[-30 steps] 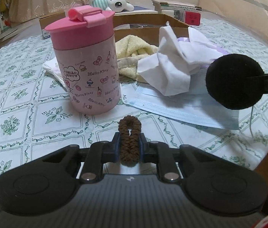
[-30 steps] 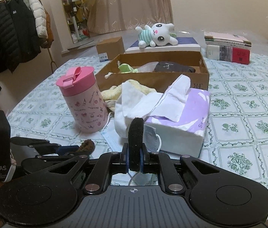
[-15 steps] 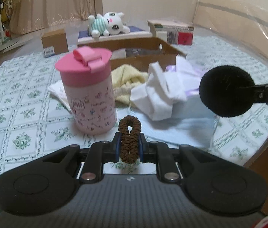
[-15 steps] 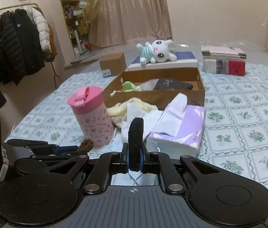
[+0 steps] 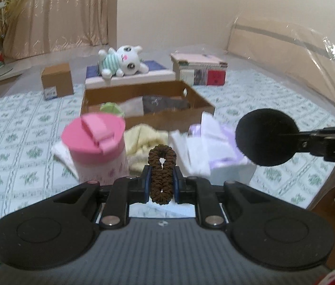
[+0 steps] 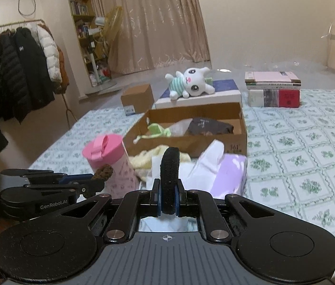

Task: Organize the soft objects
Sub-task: 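Carry both items over the cardboard box while the left gripper opens to drop the hair tie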

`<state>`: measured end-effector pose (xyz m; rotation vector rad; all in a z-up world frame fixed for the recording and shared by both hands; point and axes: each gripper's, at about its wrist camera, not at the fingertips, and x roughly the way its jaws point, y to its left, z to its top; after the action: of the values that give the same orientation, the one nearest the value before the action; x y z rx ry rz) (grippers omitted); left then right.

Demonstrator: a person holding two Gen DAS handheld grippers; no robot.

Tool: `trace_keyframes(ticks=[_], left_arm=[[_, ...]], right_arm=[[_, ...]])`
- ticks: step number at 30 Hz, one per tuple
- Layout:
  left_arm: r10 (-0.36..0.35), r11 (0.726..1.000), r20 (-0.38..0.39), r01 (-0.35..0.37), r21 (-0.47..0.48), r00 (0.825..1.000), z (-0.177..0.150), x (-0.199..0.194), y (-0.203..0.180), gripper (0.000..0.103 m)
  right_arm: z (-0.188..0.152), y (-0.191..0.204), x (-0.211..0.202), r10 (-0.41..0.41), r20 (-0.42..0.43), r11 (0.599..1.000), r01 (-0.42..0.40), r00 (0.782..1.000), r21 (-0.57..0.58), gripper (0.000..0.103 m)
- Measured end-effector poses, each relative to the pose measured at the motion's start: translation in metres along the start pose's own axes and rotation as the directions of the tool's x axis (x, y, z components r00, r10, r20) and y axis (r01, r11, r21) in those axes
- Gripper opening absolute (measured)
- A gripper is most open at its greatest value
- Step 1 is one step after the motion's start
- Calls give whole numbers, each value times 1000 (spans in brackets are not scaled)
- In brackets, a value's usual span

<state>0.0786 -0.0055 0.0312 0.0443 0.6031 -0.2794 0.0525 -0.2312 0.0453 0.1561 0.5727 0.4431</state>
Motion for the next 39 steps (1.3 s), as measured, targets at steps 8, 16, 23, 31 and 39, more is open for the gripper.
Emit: trace_keyframes(ticks=[8,16,23,31,39], left_arm=[[-41,999,30,40,25,999,64,20,15,16],[-33,996,1,32,85,999,142,79,47,16],[-21,997,-79,27,72,997,178,148,84,16],[-11,999,-157,16,29,987,189,210,119,16],[23,1000,-207,-23,2,978,187,248,133,32]], right_arm=[[55,-21,29,41,35,999,-43,999,31,10],[117,-58,108,50,-11,995,-49,999,89,10],[150,-79,175,25,-55,998,-22,998,67,10],[162,-86,234,17,-113,998,-11,993,60,10],[160,-87,269,12,-153,998,-1,988,70,10]])
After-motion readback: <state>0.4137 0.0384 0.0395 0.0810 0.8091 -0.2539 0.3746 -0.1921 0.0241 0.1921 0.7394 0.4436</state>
